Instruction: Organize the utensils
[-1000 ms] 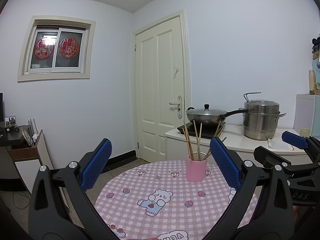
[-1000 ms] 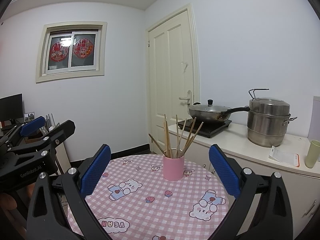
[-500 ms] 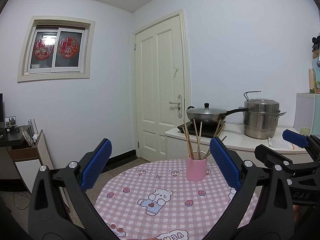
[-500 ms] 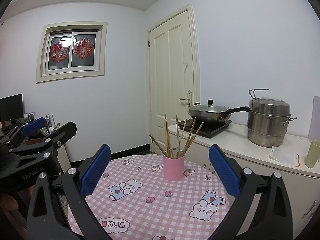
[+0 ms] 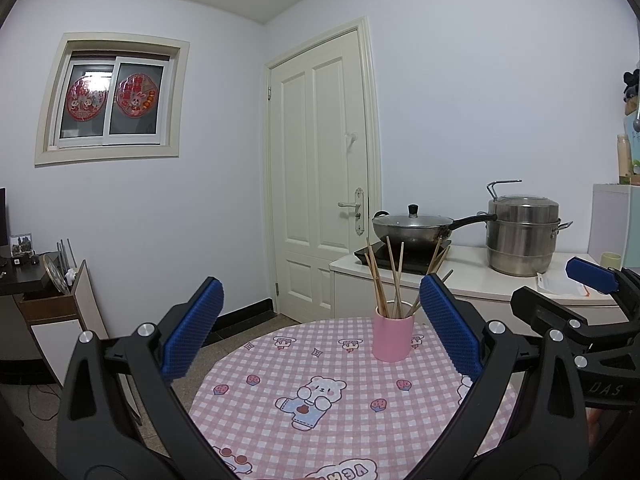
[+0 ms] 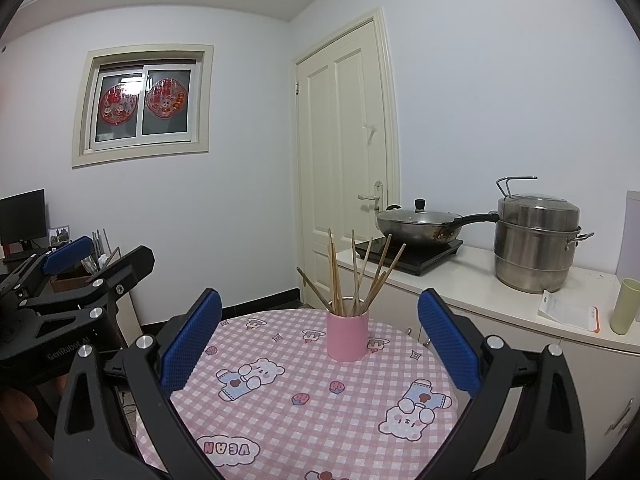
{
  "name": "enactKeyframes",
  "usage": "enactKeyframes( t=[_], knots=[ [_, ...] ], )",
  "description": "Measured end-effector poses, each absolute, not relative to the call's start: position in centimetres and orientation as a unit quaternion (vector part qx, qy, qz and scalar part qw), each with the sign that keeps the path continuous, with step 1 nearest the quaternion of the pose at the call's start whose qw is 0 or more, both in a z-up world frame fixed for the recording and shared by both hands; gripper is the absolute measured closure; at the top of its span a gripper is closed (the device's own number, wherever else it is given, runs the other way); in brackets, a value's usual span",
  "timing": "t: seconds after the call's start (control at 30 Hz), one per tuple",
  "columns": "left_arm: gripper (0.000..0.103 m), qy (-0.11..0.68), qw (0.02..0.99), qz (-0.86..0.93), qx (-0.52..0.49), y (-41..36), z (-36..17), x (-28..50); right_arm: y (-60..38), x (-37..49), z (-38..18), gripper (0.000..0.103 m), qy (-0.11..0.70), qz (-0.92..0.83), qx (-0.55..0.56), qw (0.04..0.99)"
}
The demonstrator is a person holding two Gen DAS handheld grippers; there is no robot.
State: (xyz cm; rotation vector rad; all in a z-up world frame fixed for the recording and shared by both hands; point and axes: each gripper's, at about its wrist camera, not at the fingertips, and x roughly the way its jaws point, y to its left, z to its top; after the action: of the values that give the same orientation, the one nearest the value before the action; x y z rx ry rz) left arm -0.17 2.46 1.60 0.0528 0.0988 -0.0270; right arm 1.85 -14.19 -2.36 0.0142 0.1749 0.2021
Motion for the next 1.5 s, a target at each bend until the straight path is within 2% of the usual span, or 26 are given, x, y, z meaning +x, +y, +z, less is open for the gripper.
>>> enactKeyframes(
  t=[1.5],
  knots=[
    [0.006,0.057,0.998,-0.007,0.029,2.8,1.2,0.1,-14.0,1.5,-3.5,0.008,0.095,0.103,0.011,0.99]
  ],
)
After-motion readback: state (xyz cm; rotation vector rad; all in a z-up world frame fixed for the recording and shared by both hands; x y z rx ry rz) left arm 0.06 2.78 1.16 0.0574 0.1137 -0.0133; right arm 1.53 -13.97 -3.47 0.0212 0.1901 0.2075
